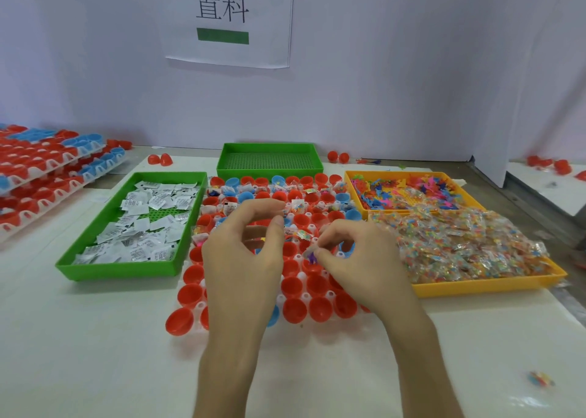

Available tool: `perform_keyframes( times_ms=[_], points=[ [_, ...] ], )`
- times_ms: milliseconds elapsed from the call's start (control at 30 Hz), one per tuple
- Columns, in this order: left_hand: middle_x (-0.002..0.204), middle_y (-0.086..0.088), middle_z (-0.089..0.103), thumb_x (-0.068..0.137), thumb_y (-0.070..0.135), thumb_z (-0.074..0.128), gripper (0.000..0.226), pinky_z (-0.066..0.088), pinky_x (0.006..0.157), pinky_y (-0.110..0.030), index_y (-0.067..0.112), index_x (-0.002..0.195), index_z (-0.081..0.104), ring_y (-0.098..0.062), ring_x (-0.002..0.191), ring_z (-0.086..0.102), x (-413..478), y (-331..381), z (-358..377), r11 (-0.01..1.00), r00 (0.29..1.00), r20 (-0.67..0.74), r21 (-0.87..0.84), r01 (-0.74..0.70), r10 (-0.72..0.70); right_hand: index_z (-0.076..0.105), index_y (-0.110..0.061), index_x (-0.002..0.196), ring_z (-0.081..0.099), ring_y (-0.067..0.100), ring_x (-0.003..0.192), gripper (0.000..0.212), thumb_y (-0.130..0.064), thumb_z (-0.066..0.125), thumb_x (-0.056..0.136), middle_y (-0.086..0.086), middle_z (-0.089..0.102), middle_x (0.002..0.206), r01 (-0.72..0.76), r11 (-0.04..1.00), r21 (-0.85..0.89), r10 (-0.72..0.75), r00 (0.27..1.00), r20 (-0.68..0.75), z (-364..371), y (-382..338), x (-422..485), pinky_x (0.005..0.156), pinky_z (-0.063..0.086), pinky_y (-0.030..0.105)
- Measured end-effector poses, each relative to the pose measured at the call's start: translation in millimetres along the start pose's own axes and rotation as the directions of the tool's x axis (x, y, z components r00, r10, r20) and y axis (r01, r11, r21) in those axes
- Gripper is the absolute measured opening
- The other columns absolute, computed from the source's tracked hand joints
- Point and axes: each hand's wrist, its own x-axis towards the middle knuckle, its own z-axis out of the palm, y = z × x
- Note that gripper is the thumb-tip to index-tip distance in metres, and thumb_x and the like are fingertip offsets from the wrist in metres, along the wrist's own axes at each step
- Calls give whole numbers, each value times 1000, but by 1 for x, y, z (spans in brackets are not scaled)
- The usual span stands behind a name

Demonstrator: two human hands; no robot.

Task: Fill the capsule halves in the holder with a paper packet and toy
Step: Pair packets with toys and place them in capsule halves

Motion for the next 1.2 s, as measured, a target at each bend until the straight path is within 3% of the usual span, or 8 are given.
perform_keyframes(
  times_ms=[300, 433, 700, 833, 933, 1067, 1133, 1200],
  points=[
    [87, 25, 69, 91, 11, 66, 23, 53, 64, -17, 33, 87, 71, -5, 78, 67, 0, 3, -5, 1000, 1000, -5, 20, -18, 18, 66, -34, 65, 60, 1, 90, 19, -35, 79, 79, -20, 66, 71, -67, 993, -97, 74, 995, 69, 8, 2, 0, 99, 44, 48],
    [90, 26, 69, 92, 12, 66, 23, 53, 64, -17, 34, 88, 71, -5, 79, 68, 0, 4, -7, 1000, 1000, -12, 21, -13, 13, 70, -35, 67, 56, 1, 86, 16, -37, 77, 81, -22, 65, 73, -105, 984, -146, 117, 991, 71, 11, 6, 2, 103, 37, 44],
    [86, 27, 68, 91, 14, 67, 26, 54, 66, -21, 39, 84, 69, -5, 75, 66, 1, 5, -10, 998, 999, -33, 55, -22, 23, 70, -40, 71, 50, 15, 113, 14, -45, 73, 83, -19, 59, 78, -103, 929, -356, 159, 979, 131, 13, 6, 14, 101, 21, 41],
    [87, 29, 68, 91, 12, 67, 29, 53, 64, -17, 40, 83, 68, -2, 77, 66, -1, 4, -13, 997, 999, -30, 63, -38, 40, 65, -39, 73, 52, 13, 102, 18, -51, 72, 84, -20, 52, 70, 16, 885, -465, 96, 971, 217, 12, 3, 21, 103, 24, 42],
    [87, 27, 69, 92, 13, 68, 28, 54, 66, -16, 40, 83, 69, -2, 80, 67, 1, 3, -17, 997, 999, -25, 59, -46, 48, 70, -39, 80, 51, 7, 91, 14, -53, 73, 82, -20, 54, 69, 67, 889, -452, 56, 966, 253, 6, 1, 24, 101, 25, 41],
    [87, 25, 70, 91, 12, 68, 24, 52, 66, -11, 35, 87, 72, -1, 81, 67, 8, -6, -29, 998, 998, -63, 67, -13, 18, 71, -42, 94, 54, -3, 79, 17, -52, 75, 80, -19, 62, 72, 68, 945, -321, 14, 969, 248, -7, -2, 24, 95, 33, 35],
    [89, 28, 70, 91, 13, 67, 24, 51, 68, -10, 36, 91, 72, 4, 85, 66, 17, -14, -44, 996, 994, -111, 86, 4, 5, 71, -45, 87, 57, -5, 69, 7, -46, 75, 82, -20, 63, 69, 43, 979, -199, -6, 983, 184, -19, -3, 27, 81, 42, 23],
    [91, 30, 69, 93, 14, 65, 27, 50, 73, -16, 40, 96, 70, 10, 85, 63, 35, -27, -67, 981, 989, -145, 192, 30, -2, 70, -45, 82, 58, -10, 71, 7, -39, 72, 85, -24, 62, 72, 12, 990, -142, -1, 997, 75, -36, 4, 41, 61, 37, 13]
  ],
)
